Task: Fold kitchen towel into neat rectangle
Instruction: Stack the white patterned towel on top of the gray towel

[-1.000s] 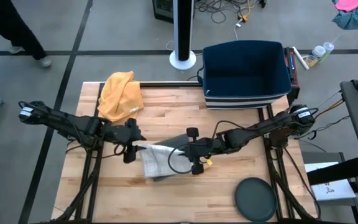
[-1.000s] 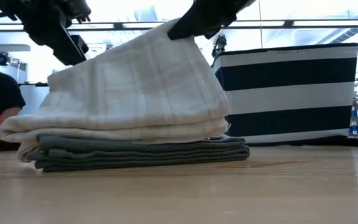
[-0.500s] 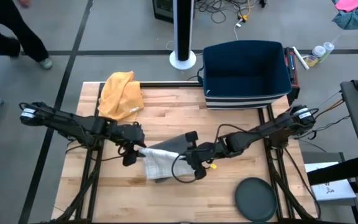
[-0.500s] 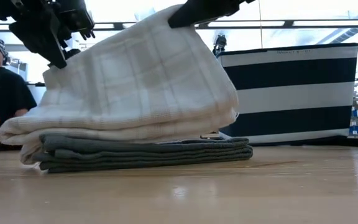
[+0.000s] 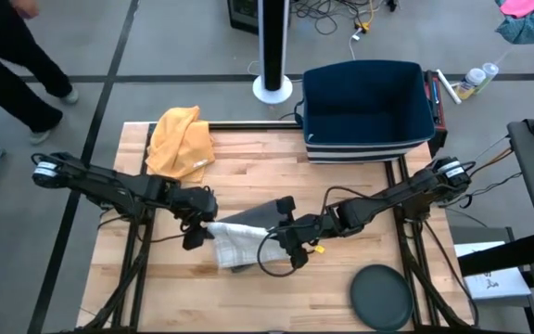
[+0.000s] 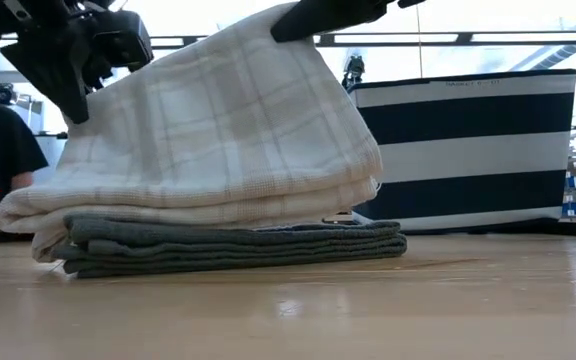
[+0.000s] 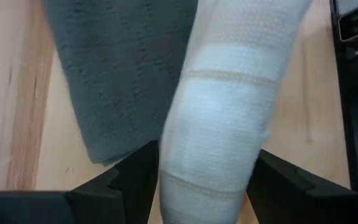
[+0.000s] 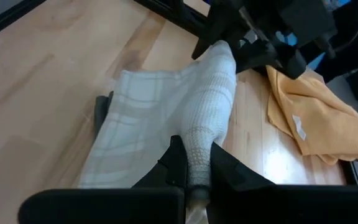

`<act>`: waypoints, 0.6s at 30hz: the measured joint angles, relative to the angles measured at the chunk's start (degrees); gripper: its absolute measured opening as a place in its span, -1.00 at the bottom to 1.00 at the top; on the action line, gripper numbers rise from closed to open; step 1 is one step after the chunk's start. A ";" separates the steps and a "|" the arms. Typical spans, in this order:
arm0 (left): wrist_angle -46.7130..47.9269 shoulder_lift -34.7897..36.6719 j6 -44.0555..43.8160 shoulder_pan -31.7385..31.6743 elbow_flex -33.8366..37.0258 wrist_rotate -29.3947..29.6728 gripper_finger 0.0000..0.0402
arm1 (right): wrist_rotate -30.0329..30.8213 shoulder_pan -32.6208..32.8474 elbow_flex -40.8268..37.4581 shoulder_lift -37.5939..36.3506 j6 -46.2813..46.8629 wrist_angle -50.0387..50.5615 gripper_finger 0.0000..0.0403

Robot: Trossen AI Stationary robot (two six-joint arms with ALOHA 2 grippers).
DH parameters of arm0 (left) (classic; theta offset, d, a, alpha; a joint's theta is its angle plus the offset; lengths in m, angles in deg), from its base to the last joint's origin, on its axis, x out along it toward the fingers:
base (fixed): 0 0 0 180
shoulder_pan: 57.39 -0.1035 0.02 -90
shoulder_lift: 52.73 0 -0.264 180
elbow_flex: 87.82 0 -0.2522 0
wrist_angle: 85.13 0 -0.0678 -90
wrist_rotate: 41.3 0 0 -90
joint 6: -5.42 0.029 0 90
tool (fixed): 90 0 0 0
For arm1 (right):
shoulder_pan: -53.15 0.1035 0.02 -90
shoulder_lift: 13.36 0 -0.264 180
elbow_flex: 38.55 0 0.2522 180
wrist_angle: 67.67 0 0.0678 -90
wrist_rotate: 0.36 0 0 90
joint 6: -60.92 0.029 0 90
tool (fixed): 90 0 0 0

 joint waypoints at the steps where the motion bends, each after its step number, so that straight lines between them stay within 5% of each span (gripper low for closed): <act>1: -0.10 -0.20 0.37 0.00 0.00 -0.41 0.03 | 0.01 0.02 0.00 0.00 0.01 0.01 -0.93; 7: -0.86 0.70 0.83 0.00 -0.07 -3.06 -0.26 | 0.05 0.00 0.00 0.01 0.08 0.04 -0.93; 14: 0.32 1.36 -0.70 0.02 -0.82 -6.00 -0.89 | 2.36 -0.31 0.00 0.00 2.49 -0.03 -0.93; 18: 4.66 1.38 -2.47 0.18 -4.62 -5.92 -0.87 | 5.85 -0.64 0.00 -0.49 1.85 0.23 -0.93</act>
